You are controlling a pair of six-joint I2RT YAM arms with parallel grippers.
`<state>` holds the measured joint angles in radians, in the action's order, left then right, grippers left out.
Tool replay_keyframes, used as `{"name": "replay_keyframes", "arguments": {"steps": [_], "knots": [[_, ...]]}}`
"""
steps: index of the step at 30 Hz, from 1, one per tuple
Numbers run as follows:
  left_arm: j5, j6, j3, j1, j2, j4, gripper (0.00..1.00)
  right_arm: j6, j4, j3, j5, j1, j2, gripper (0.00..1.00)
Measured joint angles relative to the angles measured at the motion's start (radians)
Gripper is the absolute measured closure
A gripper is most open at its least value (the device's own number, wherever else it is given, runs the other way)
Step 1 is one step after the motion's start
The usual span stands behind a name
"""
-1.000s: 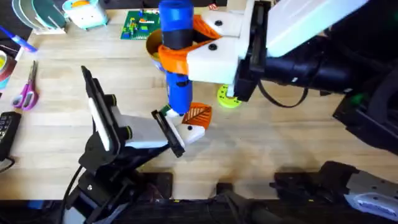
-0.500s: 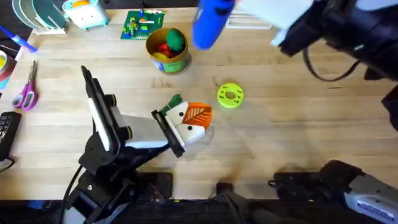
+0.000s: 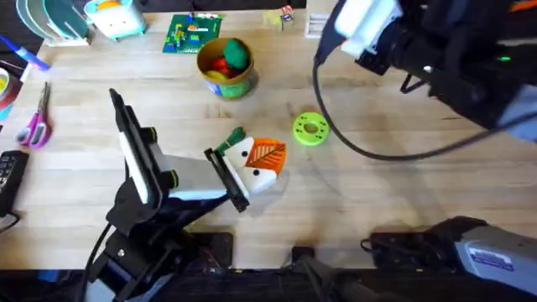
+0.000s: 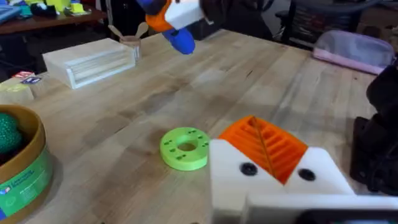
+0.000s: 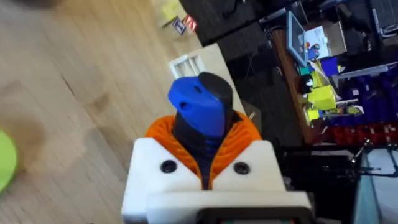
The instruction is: Pick up the gripper from the table and insert it into the empty holder that is missing its gripper. Then pick up a screw, insert it into the mounting hole, and use the screwdriver to tighten it. Finally, clean up the table by picking up the vegetable and placing it into the bucket.
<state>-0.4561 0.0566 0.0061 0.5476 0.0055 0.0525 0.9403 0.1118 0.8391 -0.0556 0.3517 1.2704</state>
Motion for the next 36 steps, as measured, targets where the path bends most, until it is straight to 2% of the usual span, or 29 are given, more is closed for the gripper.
{"name": "replay_keyframes", "arguments": {"steps": [7,14,19,24,26,29,30,31,36], "knots": [[0.000,0.000,0.000,0.000,0.000,0.000,0.985,0.213,0.005,0.000,-0.071,0.010,0.203,0.977],[0.000,0.000,0.000,0.000,0.000,0.000,0.985,0.266,0.008,0.000,-0.081,0.012,0.337,0.977],[0.000,0.000,0.000,0.000,0.000,0.000,0.985,0.295,-0.032,0.000,-0.089,0.017,0.367,0.977],[0.000,0.000,0.000,0.000,0.000,0.000,0.985,0.302,-0.122,0.000,-0.072,0.026,0.370,0.733],[0.000,0.000,0.000,0.000,0.000,0.000,0.985,0.301,-0.149,0.000,-0.058,0.028,0.370,0.581],[0.000,0.000,0.000,0.000,0.000,0.000,0.985,0.303,-0.143,0.012,-0.052,0.027,0.369,0.142],[0.000,0.000,0.000,0.000,0.000,0.000,0.985,0.306,-0.142,0.020,-0.052,0.027,0.366,0.045],[0.000,0.000,0.000,0.000,0.000,0.000,0.985,0.305,-0.146,0.024,-0.046,0.027,0.365,0.019],[0.000,0.000,0.000,0.000,0.000,0.000,0.985,0.271,-0.153,0.024,-0.041,0.030,0.363,0.010]]}}
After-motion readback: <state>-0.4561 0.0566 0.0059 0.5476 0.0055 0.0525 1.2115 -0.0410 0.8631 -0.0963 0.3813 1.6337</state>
